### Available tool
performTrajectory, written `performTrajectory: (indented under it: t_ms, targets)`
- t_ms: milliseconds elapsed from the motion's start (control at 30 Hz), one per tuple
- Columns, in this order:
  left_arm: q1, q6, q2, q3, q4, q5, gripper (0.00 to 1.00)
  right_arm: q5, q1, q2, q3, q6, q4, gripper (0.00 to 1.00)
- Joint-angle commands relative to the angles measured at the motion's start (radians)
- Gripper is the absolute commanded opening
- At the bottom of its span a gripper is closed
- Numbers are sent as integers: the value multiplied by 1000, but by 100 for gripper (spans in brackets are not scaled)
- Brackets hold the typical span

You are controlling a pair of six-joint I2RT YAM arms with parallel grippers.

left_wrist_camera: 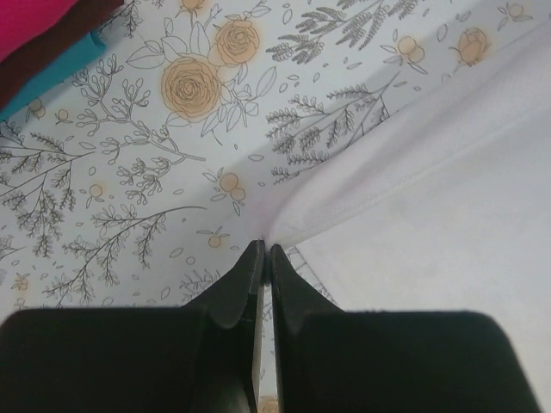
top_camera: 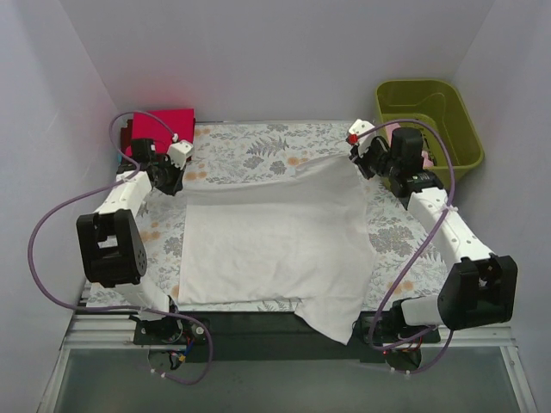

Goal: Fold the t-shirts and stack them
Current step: Fold the tshirt

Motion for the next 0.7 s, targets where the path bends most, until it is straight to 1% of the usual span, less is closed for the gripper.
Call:
performTrajectory:
  t_ms: [0,33,133,267,300,400,533,667]
  targets:
    - [6,111,-111,-58,-32,2,0,-20,2,-61,-58,-13,-73,1]
    - [6,145,-143,-71,-59,5,0,-20,4,-88,-73,-19,-79,1]
    - [6,182,-193,-131,-110,12,0,-17,5,-134,-130,-46,-101,1]
    - [5,213,-267,-231,-130,-5,0,-18,7,-179,-208,-85,-119,1]
    - [5,211,-272,-275,-127,-14,0,-21,7,-183,-245,-93,-122,1]
    - [5,191,-264,-326,-113,-20,0,-20,16,-190,-293,-119,-136,1]
    - [5,174,-246,-367,-95,-25,0,-9,35,-187,-385,-162,-135,1]
    - [-1,161,-229,-388,-101,-20,0,13,65,-162,-414,-177,-130,1]
